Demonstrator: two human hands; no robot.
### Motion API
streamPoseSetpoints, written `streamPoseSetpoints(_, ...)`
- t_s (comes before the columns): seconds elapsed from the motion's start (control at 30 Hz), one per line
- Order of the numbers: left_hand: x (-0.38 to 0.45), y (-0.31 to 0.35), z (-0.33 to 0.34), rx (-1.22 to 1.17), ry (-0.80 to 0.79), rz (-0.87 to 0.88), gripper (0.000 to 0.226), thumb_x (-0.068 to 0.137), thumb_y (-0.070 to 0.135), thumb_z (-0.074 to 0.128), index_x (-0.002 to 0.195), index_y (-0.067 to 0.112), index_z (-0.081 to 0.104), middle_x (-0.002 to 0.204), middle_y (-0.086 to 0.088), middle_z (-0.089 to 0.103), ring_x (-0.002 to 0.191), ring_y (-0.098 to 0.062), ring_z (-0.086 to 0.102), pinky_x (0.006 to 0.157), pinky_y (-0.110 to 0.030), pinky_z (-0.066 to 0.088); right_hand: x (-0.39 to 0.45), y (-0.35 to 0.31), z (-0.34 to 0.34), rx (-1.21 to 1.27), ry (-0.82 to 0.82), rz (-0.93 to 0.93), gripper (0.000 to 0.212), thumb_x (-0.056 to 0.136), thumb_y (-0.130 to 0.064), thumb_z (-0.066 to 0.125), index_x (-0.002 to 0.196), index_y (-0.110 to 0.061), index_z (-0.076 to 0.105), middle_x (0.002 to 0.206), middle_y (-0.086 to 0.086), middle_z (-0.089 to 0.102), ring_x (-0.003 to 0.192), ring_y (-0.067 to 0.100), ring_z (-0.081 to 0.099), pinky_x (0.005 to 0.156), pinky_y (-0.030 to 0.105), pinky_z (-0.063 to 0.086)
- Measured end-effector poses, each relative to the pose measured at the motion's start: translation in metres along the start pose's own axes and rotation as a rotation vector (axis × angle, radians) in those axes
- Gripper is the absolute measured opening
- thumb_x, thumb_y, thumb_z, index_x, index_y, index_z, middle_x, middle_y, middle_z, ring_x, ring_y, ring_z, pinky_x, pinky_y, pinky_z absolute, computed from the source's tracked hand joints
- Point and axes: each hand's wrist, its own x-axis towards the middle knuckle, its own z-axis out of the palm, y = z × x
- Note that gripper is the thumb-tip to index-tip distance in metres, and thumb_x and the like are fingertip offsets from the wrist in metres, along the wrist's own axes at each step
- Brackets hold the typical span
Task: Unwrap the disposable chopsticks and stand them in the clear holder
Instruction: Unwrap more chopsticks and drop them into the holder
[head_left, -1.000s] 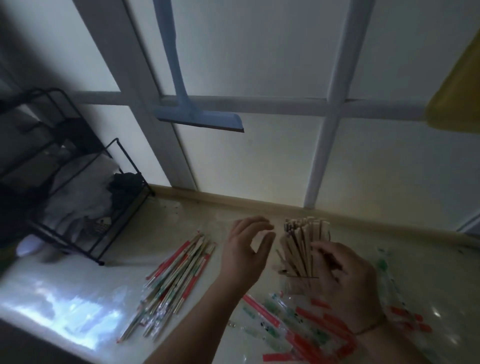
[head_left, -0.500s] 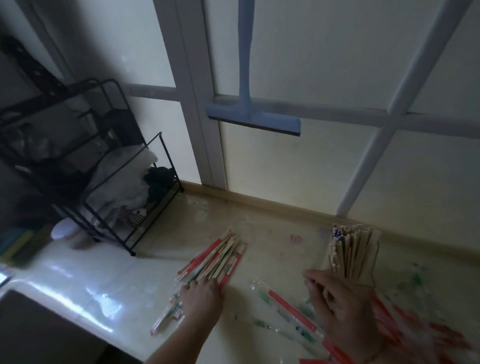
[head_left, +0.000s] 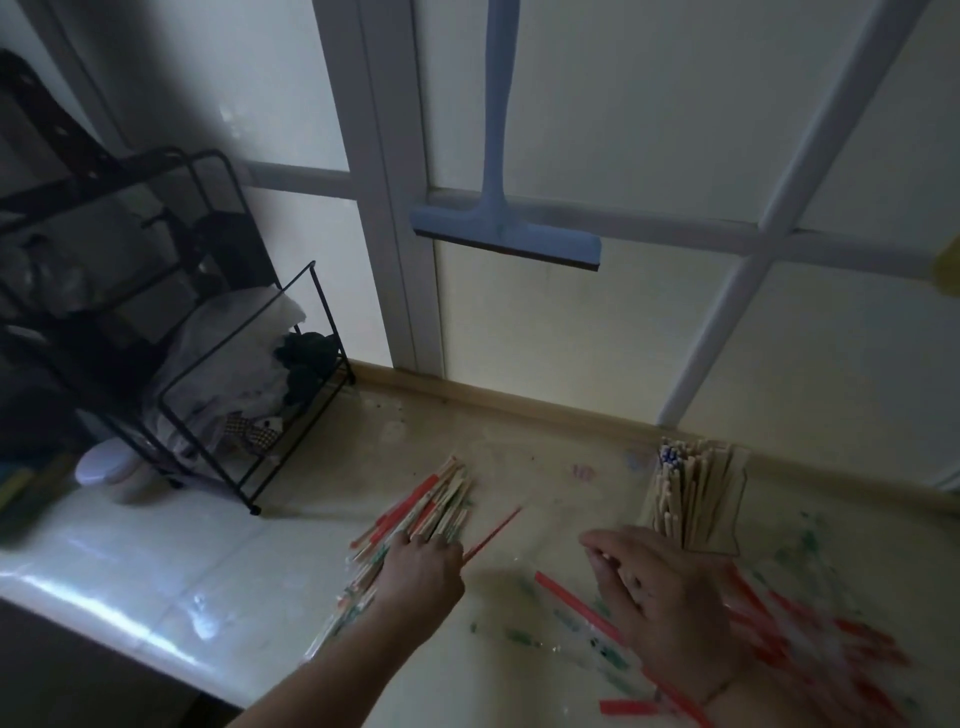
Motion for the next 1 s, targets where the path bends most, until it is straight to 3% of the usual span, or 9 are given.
streamPoseSetpoints(0.2, -0.006, 0.003, -0.043, -0.085, 0.272, 0.347, 0.013, 0.1, 0.024, 0.039, 0.096, 0.024, 0.051, 0.081, 0.006, 0.063, 0.068, -0.021, 0.06, 0.08, -0.036, 0.042, 0.014, 0.011, 0.016, -0.389, -0.331, 0.008, 0.039, 0.084, -0.041, 0.044, 0.119, -0.03, 0.058, 0.121, -0.011, 0.062, 0.114, 0.014, 0.054, 0.101, 0.031, 0.042)
streamPoseSetpoints(0.33, -0.003, 0.002, -0.059, -0.136, 0.453, 0.389, 0.01, 0.096, 0.024, 0.046, 0.091, 0.031, 0.052, 0.078, 0.013, 0.06, 0.071, -0.013, 0.057, 0.088, -0.038, 0.044, 0.014, 0.002, 0.005, -0.296, -0.507, 0.145, 0.027, 0.091, -0.043, 0.048, 0.11, -0.036, 0.065, 0.097, -0.016, 0.069, 0.093, 0.012, 0.063, 0.094, 0.035, 0.043)
streamPoseSetpoints(0.4, -0.004, 0.001, -0.071, -0.142, 0.544, 0.391, 0.008, 0.093, 0.026, 0.054, 0.091, 0.033, 0.054, 0.08, 0.015, 0.06, 0.074, -0.011, 0.055, 0.091, -0.041, 0.045, 0.005, -0.002, -0.006, -0.288, -0.523, 0.158, 0.023, 0.095, -0.039, 0.053, 0.117, -0.036, 0.061, 0.102, -0.018, 0.068, 0.095, 0.009, 0.061, 0.096, 0.031, 0.044)
streamPoseSetpoints(0.5, -0.001, -0.001, -0.086, -0.226, 0.716, 0.395, 0.002, 0.09, 0.031, 0.062, 0.09, 0.032, 0.061, 0.087, 0.016, 0.063, 0.082, -0.012, 0.056, 0.091, -0.048, 0.046, -0.004, -0.011, -0.016, -0.3, -0.369, 0.084, 0.024, 0.071, -0.028, 0.083, 0.091, -0.031, 0.071, 0.072, -0.017, 0.067, 0.066, 0.004, 0.063, 0.087, 0.035, 0.056)
streamPoseSetpoints(0.6, 0.003, 0.003, -0.099, -0.553, 0.912, 0.244, 0.033, 0.085, 0.037, 0.069, 0.113, 0.022, 0.06, 0.119, 0.001, 0.06, 0.111, -0.018, 0.056, 0.098, -0.038, 0.046, -0.008, -0.013, -0.018, -0.147, -0.225, 0.133, 0.011, 0.08, -0.018, 0.071, 0.089, -0.024, 0.071, 0.07, -0.015, 0.066, 0.063, 0.007, 0.061, 0.073, 0.034, 0.06)
streamPoseSetpoints(0.67, 0.0, 0.016, -0.114, -1.082, 0.818, 0.041, 0.059, 0.081, 0.037, 0.075, 0.132, 0.019, 0.052, 0.134, -0.006, 0.054, 0.118, -0.016, 0.057, 0.097, -0.026, 0.049, -0.007, -0.019, -0.023, 0.144, -0.215, 0.415, 0.014, 0.088, -0.013, 0.067, 0.09, -0.026, 0.071, 0.068, -0.008, 0.068, 0.06, 0.008, 0.063, 0.062, 0.031, 0.057)
streamPoseSetpoints(0.77, -0.003, 0.045, -0.135, -1.893, 0.422, -0.103, 0.053, 0.081, 0.024, 0.07, 0.13, 0.01, 0.054, 0.11, -0.016, 0.071, 0.097, -0.028, 0.072, 0.086, -0.039, 0.058, -0.008, -0.025, -0.033, 0.549, -0.25, 0.709, 0.021, 0.087, -0.001, 0.066, 0.088, -0.021, 0.071, 0.065, 0.009, 0.068, 0.05, 0.019, 0.064, 0.053, 0.033, 0.056)
streamPoseSetpoints(0.87, -0.007, 0.068, -0.146, -2.058, 0.324, -0.159, 0.016, 0.091, 0.007, 0.061, 0.106, 0.005, 0.067, 0.096, -0.017, 0.075, 0.089, -0.031, 0.073, 0.076, -0.034, 0.06, -0.012, -0.028, -0.046, 0.676, -0.268, 0.788, 0.015, 0.087, 0.004, 0.063, 0.09, -0.009, 0.071, 0.063, 0.007, 0.067, 0.049, 0.02, 0.062, 0.048, 0.027, 0.05)
streamPoseSetpoints(1.0, -0.013, 0.087, -0.152, -2.05, 0.297, -0.218, 0.011, 0.092, 0.009, 0.062, 0.096, 0.002, 0.07, 0.09, -0.016, 0.075, 0.086, -0.03, 0.074, 0.073, -0.033, 0.061, -0.021, -0.026, -0.055, 0.697, -0.299, 0.86, 0.013, 0.089, 0.005, 0.061, 0.092, -0.005, 0.07, 0.06, 0.006, 0.067, 0.049, 0.021, 0.063, 0.048, 0.029, 0.048)
